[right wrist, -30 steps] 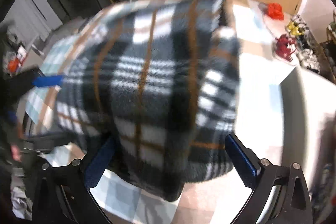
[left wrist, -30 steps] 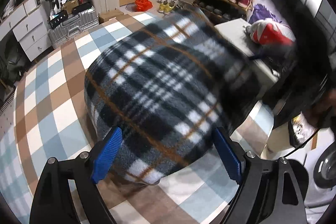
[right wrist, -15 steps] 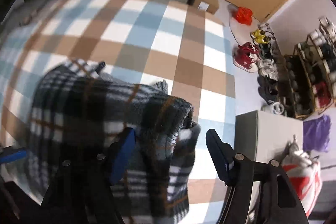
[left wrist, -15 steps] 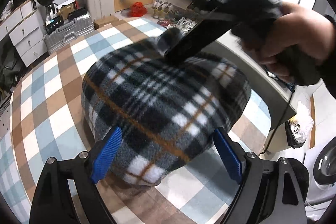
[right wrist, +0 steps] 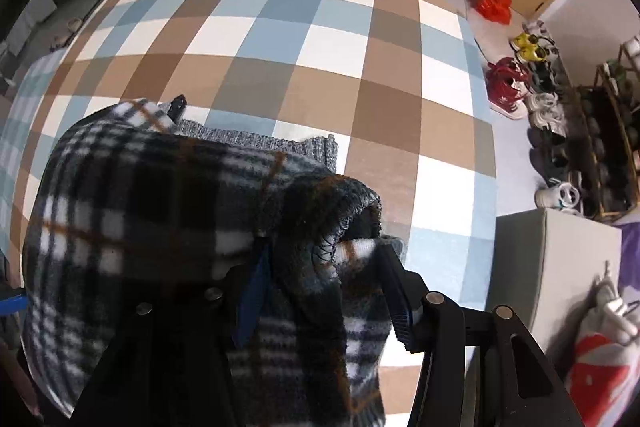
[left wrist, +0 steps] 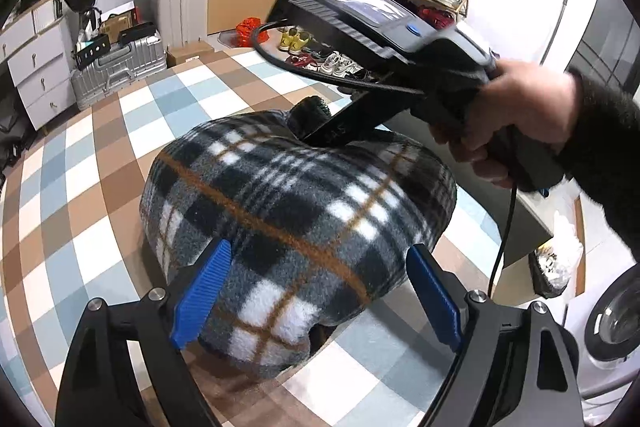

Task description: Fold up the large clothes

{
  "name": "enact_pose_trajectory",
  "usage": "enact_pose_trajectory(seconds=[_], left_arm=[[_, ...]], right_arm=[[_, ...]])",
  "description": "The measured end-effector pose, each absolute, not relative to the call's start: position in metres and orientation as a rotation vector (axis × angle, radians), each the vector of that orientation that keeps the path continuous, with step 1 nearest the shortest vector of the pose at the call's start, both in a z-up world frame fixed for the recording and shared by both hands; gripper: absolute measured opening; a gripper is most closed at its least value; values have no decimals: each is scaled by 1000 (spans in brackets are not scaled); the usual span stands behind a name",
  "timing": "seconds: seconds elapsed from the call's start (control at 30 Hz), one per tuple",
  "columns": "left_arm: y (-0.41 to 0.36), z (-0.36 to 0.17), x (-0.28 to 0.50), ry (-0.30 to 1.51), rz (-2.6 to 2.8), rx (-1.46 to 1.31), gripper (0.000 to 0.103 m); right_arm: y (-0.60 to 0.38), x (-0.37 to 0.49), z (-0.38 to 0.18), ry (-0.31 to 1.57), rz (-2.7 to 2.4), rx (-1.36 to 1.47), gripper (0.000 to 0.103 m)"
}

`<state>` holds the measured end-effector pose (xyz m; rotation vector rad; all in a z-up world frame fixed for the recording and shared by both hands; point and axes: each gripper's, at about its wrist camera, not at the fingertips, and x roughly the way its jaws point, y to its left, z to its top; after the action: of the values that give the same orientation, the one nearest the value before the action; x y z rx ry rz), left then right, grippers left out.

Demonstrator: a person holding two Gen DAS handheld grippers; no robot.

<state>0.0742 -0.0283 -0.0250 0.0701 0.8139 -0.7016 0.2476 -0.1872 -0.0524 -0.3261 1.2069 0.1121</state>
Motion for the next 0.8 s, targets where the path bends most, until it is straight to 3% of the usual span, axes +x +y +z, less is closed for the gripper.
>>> enact_pose_trajectory(seconds=[0.17,0.2,0.23,0.3,0.6,0.67,0.7,0.8], left_arm=[[-27,-24,68,819,-673,109,85],[-26,-23,66,825,-667,122,85],[-25,-22,66,832,-667,117,85],[-20,-20,68,847,-666,84,85],[-14,-21,70,881,-647,4,85],[-16,-22,70,877,-639,27,85],[-19,-22,71,876,-637,38,85],[-17,-21,72,873,-647,18,85]], right_arm=[[-198,228,-26,1092,181,-247,56],[-205,221,-14,1059,198,-210,65],[-212,215,-6,1032,211,-157,81],[-232,197,10,980,252,0,94],[-226,129,2,951,360,35,93],[-226,123,-14,970,337,21,91],[-230,125,-25,994,354,60,85],[-247,136,-56,1039,381,221,84]])
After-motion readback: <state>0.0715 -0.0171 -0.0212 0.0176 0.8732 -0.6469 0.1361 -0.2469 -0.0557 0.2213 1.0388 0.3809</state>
